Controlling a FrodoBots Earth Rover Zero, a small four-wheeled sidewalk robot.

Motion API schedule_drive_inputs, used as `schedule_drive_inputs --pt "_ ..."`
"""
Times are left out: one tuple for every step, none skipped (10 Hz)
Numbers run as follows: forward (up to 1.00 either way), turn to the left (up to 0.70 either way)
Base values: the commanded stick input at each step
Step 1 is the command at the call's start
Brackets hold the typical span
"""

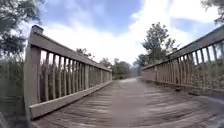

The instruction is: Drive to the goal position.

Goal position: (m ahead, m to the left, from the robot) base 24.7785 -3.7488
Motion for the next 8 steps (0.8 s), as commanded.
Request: schedule_drive_inputs --pt "0.45 0.00" --pt "0.45 0.00" --pt "0.45 0.00" --pt "0.45 0.00" --pt "0.45 0.00" --pt "0.45 0.00" --pt "0.45 0.00" --pt "0.45 0.00"
